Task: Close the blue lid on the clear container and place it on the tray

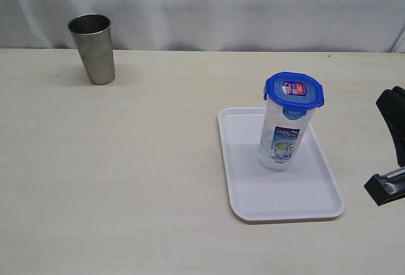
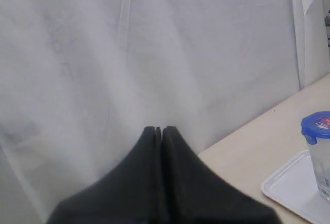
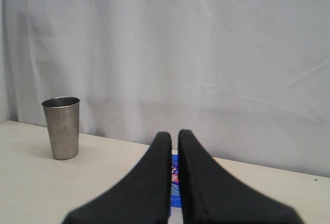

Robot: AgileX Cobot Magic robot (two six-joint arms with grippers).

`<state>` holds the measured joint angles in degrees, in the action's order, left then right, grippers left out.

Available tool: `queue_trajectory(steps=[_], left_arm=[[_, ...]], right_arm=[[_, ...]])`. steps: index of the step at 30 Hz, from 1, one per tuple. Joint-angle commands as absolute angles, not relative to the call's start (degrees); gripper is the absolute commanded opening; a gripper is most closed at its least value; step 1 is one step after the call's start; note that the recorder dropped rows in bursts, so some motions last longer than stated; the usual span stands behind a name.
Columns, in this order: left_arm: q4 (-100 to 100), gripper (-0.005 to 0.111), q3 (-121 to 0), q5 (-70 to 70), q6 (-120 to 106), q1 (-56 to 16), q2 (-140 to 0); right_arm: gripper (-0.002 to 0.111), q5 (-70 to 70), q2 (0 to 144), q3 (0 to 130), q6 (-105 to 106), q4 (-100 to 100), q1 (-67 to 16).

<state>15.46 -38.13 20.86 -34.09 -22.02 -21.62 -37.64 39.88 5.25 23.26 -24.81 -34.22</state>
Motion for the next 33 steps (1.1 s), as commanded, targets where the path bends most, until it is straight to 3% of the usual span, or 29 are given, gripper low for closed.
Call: queue_trajectory(steps=[1, 19, 26, 33], left_arm=[[15.6, 0.0, -37.8, 21.4, -33.4, -22.1, -19.6], [10.3, 0.0, -37.9, 20.9, -26.3, -21.2, -18.8], [5.0, 0.0, -33.7, 19.2, -7.3, -6.1, -11.4], [5.0, 0.0, -27.1, 14.9, -1.1, 1.8, -3.1]], right_arm=[[0.005, -37.5, 39.6, 5.0, 23.6, -24.8, -34.1], [0.005, -37.5, 39.6, 5.0, 23.6, -24.8, -34.1], [0.005, -37.5, 39.6, 5.0, 23.6, -24.8, -34.1], [0.005, -37.5, 39.6, 5.0, 23.6, -24.8, -34.1]])
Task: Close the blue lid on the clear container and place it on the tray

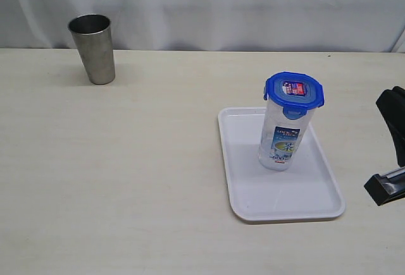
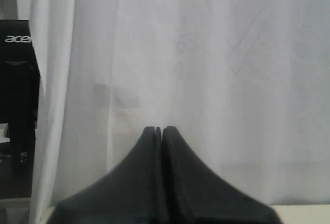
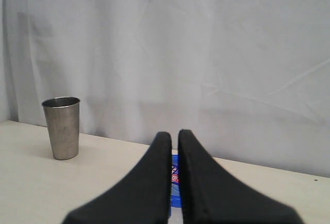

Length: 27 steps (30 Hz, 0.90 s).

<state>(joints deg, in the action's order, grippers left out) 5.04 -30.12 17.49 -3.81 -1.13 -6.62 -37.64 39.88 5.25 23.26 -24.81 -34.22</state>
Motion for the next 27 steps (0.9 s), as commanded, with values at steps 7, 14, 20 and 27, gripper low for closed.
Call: queue_trajectory(steps=[7, 14, 20, 27], left_arm=[[4.8, 0.0, -21.6, 12.9, -1.1, 3.3, 0.0], [2.1, 0.0, -16.9, 11.2, -1.0, 3.3, 0.0], [2.1, 0.0, -11.5, 6.8, -1.0, 3.3, 0.0], [2.1, 0.0, -3.8, 0.0, -1.2, 3.3, 0.0]], right_arm=[[0.005, -37.5, 39.6, 5.0, 23.6, -24.8, -34.1], [0.005, -37.5, 39.6, 5.0, 23.6, -24.8, -34.1], [0.005, -37.5, 39.6, 5.0, 23.6, -24.8, -34.1], [0.005, -37.5, 39.6, 5.0, 23.6, -24.8, -34.1]])
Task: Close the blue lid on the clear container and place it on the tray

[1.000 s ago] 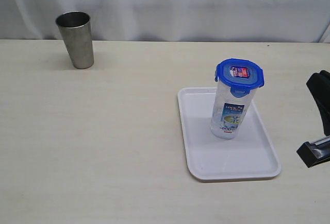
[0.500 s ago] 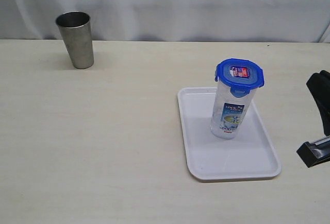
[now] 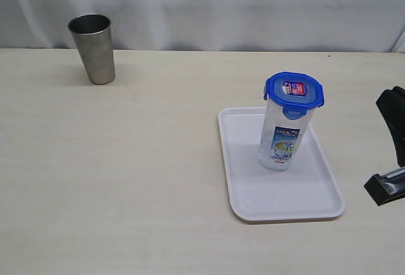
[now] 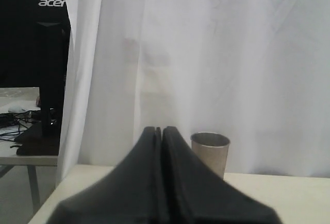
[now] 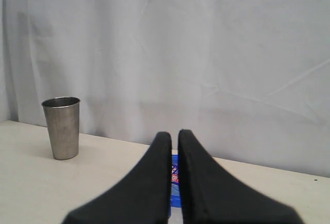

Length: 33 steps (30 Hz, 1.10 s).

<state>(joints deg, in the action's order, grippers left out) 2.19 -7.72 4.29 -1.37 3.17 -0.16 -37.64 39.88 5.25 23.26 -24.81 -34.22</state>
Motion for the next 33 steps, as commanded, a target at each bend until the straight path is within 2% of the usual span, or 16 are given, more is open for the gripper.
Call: queue_trajectory(steps=[1, 5, 13, 17, 20, 33], left_arm=[[2.1, 0.0, -2.5, -0.7, -1.2, 3.3, 0.0], [2.1, 0.0, 0.0, -3.8, -1.6, 3.3, 0.0], [2.3, 0.0, 0.0, 1.5, -5.8, 3.3, 0.0], [2.3, 0.0, 0.0, 7.6, -6.4, 3.3, 0.0], [2.1, 0.0, 0.0, 17.5, -6.4, 3.3, 0.0], [2.6, 0.0, 0.0, 17.3, -6.4, 3.3, 0.0]], right_arm=[[0.005, -37.5, 39.6, 5.0, 23.6, -24.8, -34.1], [0.005, -37.5, 39.6, 5.0, 23.6, -24.8, -34.1], [0.005, -37.5, 39.6, 5.0, 23.6, -24.8, -34.1], [0.005, -37.5, 39.6, 5.0, 23.6, -24.8, -34.1], [0.005, -37.5, 39.6, 5.0, 23.6, -24.8, -34.1], [0.005, -37.5, 39.6, 5.0, 23.6, -24.8, -34.1]])
